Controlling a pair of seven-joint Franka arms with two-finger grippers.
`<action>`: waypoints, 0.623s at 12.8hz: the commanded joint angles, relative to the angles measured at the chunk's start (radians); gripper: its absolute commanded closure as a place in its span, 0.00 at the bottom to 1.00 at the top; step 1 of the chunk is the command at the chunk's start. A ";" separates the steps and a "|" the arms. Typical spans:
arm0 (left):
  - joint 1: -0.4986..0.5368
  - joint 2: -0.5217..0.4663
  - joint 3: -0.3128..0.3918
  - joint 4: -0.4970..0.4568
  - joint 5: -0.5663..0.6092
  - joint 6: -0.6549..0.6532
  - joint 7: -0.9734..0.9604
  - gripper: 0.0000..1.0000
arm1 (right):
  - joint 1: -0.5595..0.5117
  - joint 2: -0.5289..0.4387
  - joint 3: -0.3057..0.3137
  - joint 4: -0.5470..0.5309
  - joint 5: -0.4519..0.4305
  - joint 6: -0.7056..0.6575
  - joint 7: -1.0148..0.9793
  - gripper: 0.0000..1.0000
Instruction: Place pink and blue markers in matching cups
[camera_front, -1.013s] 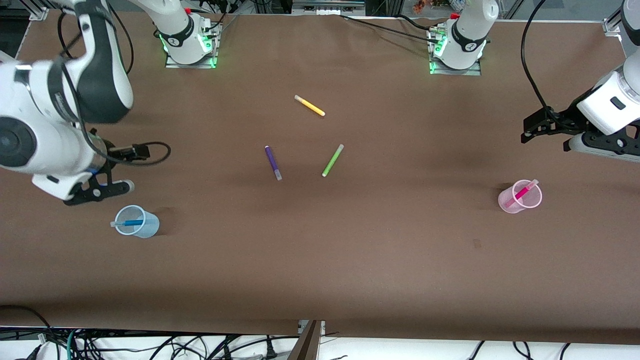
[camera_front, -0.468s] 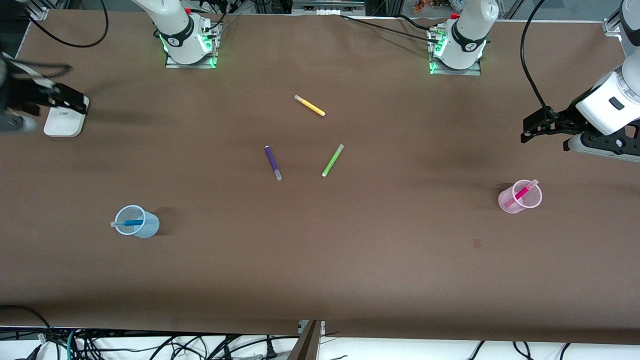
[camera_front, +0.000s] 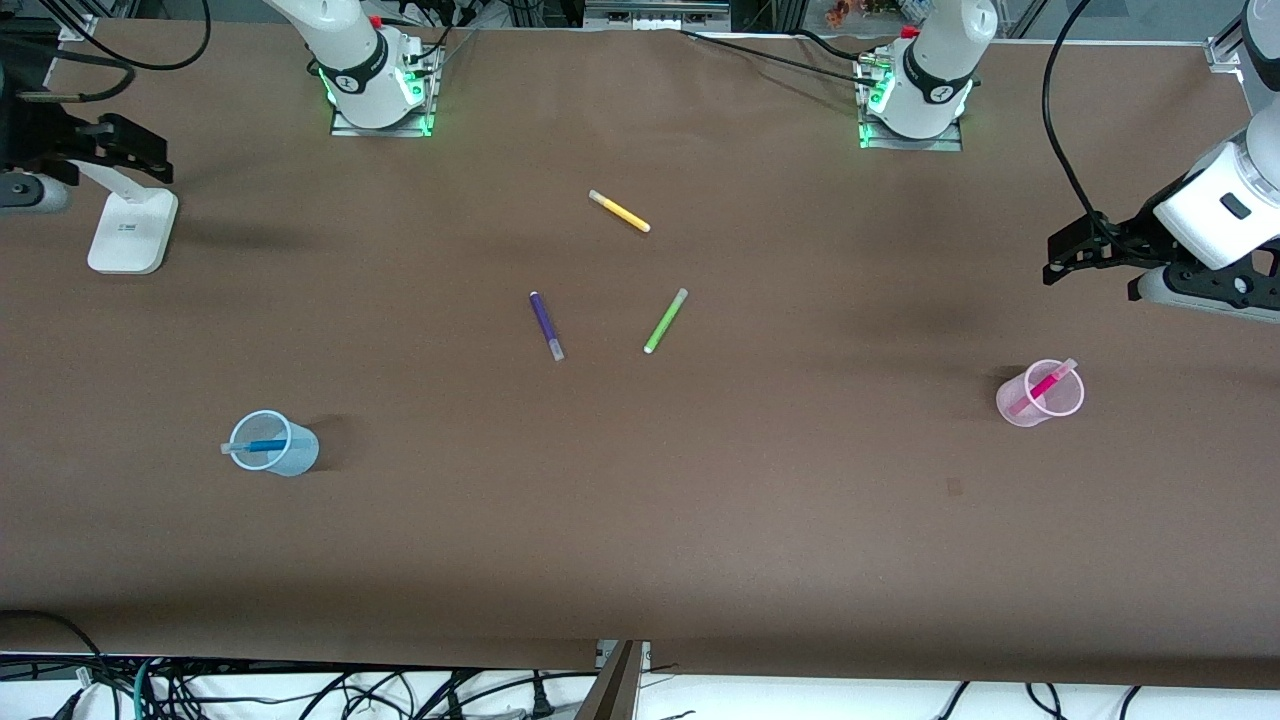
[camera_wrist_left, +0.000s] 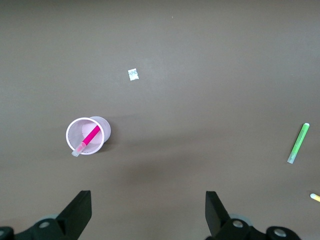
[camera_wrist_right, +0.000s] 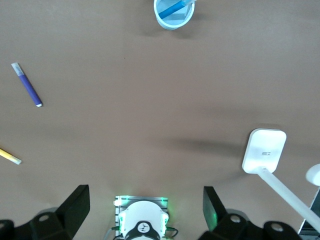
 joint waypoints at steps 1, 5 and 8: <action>-0.004 -0.024 0.005 -0.015 -0.007 -0.040 0.014 0.00 | -0.017 -0.019 0.016 -0.016 0.045 -0.006 0.044 0.00; -0.004 -0.022 0.012 -0.009 -0.004 -0.040 0.036 0.00 | -0.024 0.022 -0.007 0.037 0.060 -0.006 0.024 0.00; -0.004 -0.022 0.012 -0.009 -0.004 -0.040 0.036 0.00 | -0.024 0.025 -0.010 0.039 0.060 -0.003 0.024 0.00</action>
